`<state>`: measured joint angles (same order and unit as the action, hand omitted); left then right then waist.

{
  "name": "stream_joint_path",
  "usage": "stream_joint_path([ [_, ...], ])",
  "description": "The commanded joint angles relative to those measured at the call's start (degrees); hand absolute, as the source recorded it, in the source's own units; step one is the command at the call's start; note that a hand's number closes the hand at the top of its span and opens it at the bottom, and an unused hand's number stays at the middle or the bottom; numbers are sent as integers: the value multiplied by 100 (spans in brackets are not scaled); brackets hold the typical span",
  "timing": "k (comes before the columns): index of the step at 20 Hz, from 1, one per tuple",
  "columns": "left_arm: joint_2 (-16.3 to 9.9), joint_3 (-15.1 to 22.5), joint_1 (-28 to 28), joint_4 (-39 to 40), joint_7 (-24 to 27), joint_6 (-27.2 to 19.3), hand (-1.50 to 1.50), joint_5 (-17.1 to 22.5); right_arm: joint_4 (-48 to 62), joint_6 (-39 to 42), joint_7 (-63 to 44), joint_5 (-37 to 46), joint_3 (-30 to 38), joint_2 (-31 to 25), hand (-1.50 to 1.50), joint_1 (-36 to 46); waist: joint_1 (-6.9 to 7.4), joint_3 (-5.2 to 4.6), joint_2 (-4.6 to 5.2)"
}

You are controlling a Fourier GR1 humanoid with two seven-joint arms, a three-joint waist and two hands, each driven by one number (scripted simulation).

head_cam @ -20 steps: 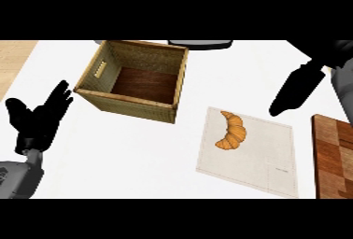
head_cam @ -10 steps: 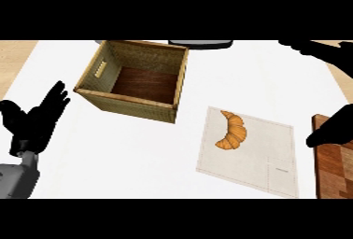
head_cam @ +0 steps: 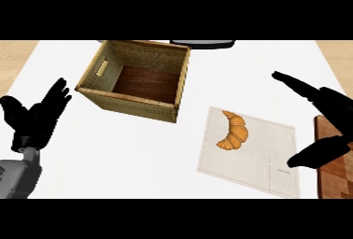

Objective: Pick the croissant from the placemat and place it in the basket

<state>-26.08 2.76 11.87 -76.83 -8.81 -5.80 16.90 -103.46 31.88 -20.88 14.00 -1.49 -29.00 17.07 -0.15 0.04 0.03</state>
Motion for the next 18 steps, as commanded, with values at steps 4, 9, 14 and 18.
stream_joint_path([
  [4,108,-70,-209,-259,29,155,0,-148,1268,-1223,1598,1402,-516,697,-150,-201,74,-1,9],
  [9,152,-160,225,-188,-328,68,0,-250,2271,-1938,1943,1474,-505,1455,-150,140,73,0,11],
  [14,198,-416,360,431,-32,313,0,-365,3126,-1989,1747,2113,-742,1587,-150,600,46,-5,15],
  [18,475,-351,-155,-246,-146,179,0,-544,3252,-1794,1761,2242,-778,1664,-150,512,45,-4,-3],
])
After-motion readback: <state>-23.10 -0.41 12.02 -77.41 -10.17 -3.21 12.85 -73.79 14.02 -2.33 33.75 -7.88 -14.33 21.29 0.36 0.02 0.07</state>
